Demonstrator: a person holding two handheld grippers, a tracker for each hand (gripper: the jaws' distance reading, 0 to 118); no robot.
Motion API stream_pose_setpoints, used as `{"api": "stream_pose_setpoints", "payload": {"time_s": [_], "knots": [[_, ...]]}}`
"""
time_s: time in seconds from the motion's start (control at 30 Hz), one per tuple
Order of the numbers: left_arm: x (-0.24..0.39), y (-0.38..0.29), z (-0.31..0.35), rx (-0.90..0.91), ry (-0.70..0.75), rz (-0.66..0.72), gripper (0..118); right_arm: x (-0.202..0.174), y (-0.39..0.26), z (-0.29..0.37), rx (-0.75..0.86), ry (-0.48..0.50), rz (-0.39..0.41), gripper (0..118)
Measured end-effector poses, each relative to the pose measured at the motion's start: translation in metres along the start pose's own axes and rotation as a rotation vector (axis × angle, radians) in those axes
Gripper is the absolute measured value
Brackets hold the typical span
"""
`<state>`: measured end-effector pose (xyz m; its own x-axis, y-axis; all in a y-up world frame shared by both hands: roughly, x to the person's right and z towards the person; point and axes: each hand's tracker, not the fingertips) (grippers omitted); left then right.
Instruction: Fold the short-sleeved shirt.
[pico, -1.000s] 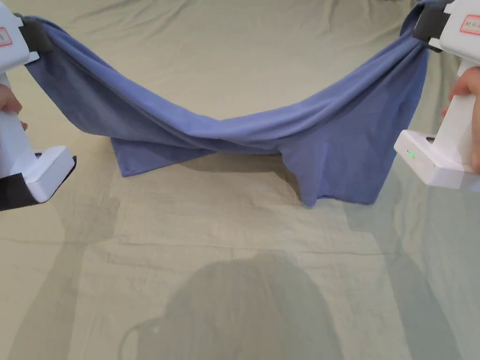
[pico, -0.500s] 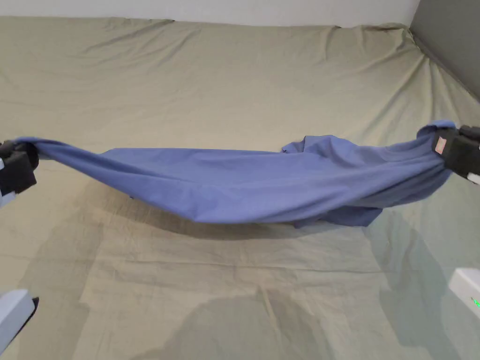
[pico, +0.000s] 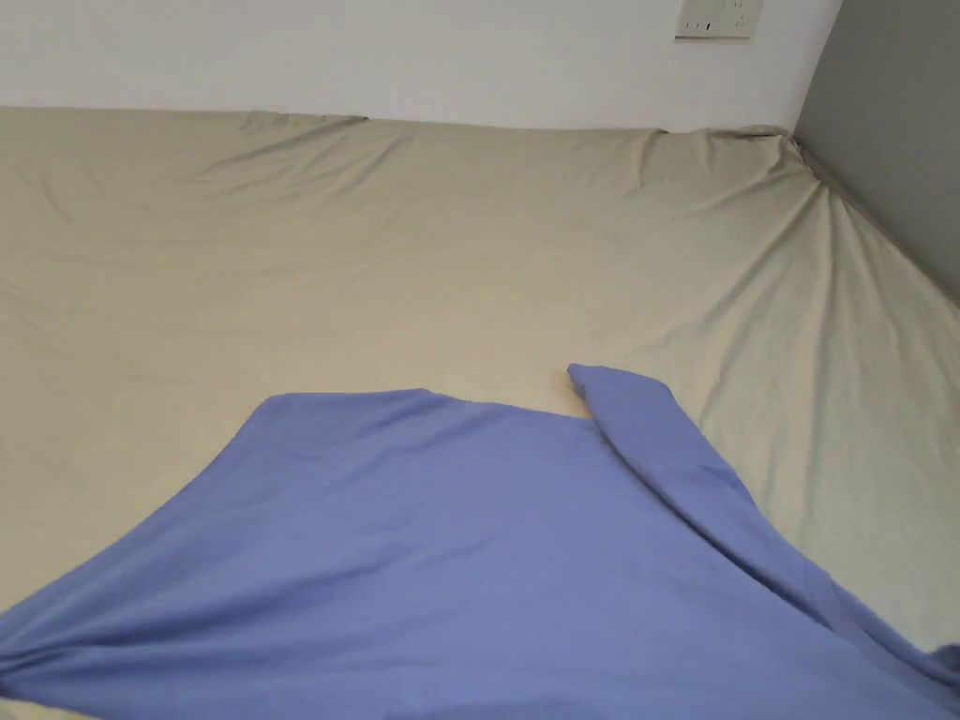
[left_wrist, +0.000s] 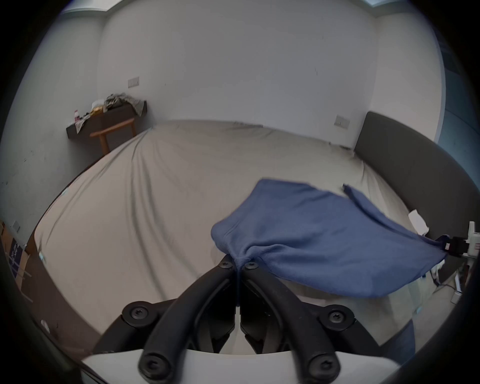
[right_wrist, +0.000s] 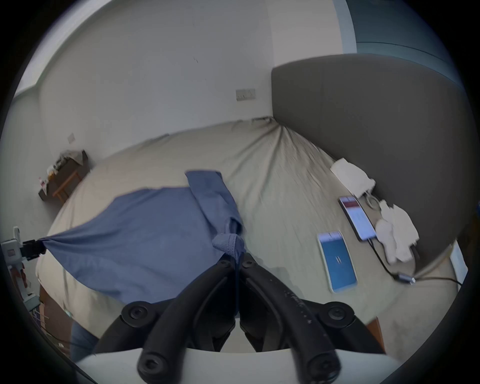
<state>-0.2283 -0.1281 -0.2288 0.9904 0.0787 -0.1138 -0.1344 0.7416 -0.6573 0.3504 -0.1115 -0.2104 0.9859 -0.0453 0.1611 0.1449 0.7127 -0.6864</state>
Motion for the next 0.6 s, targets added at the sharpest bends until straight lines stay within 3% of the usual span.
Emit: {"api": "stream_pose_setpoints", "payload": {"time_s": [0.2, 0.27, 0.37, 0.6], "knots": [[-0.020, -0.073, 0.023, -0.153, 0.020, 0.119, 0, 0.018, -0.065, 0.010, -0.115, -0.044, -0.076, 2], [-0.023, -0.091, 0.025, -0.172, 0.039, 0.123, 0, 0.026, -0.079, 0.002, -0.142, -0.085, -0.018, 2], [-0.026, -0.117, 0.016, -0.234, 0.073, 0.080, 0, 0.031, -0.088, -0.008, -0.149, -0.069, -0.063, 2], [-0.013, -0.115, 0.018, -0.209, 0.060, 0.089, 0, 0.031, -0.092, -0.014, -0.151, -0.074, -0.039, 2]]}}
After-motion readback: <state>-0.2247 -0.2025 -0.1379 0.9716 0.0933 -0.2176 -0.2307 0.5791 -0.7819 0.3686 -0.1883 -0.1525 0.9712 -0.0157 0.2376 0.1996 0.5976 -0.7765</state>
